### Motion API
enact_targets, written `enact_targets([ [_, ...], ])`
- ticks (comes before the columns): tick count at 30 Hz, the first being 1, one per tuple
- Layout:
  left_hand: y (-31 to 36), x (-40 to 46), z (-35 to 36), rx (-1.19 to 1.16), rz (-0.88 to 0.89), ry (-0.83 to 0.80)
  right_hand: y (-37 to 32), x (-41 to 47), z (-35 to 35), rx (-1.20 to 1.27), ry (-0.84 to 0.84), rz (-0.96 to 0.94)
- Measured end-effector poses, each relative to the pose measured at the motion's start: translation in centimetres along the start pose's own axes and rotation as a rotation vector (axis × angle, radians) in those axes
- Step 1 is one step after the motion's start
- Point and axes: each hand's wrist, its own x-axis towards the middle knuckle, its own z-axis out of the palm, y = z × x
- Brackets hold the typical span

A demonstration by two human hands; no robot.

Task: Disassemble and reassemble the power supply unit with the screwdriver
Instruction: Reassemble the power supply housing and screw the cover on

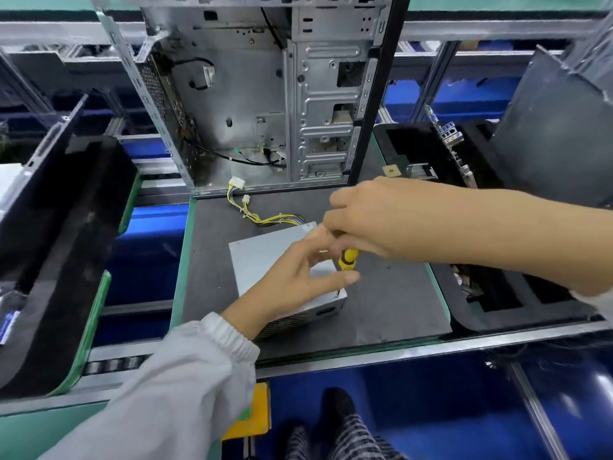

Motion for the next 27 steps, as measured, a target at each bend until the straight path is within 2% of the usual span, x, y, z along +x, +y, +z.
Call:
enact_targets([
  [4,-0.4,0.6,0.9,-0.114,0.027,0.13,-0.7,0.0,0.1,-0.073,0.071,0.181],
  [8,-0.8,0.2,-0.8,-0.113,-0.048,0.027,0.4,-0.8,-0.1,0.1,0.0,-0.023],
  [11,-0.5,-0.1,-0.1,-0.114,-0.074,-0.026,0.2,-0.5,0.1,0.022,-0.006,0.022],
  [14,-1.2,0.1,1.6,-0.173,-0.035,0.152,-0.4,0.2,0.4,-0.142,0.037,0.168],
  [16,-1.5,0.4,1.9,-0.243,-0.049,0.182,-0.3,-0.1,0.2,-0.135,0.051,0.168],
  [19,-2.1,0.6,0.9,-0.335,-0.099,0.126,0.7,-0.9,0.8,0.017,0.006,-0.034],
  [21,-2.2,0.4,0.2,-0.355,-0.14,0.07,1.1,-0.9,0.7,0.046,-0.036,-0.085],
  [23,-2.3,0.2,0.1,-0.363,-0.142,0.045,1.1,-0.6,0.9,-0.021,0.003,-0.012],
  [27,-2.3,0.7,1.3,-0.305,-0.104,0.163,1.1,0.0,1.3,-0.121,0.084,0.172],
])
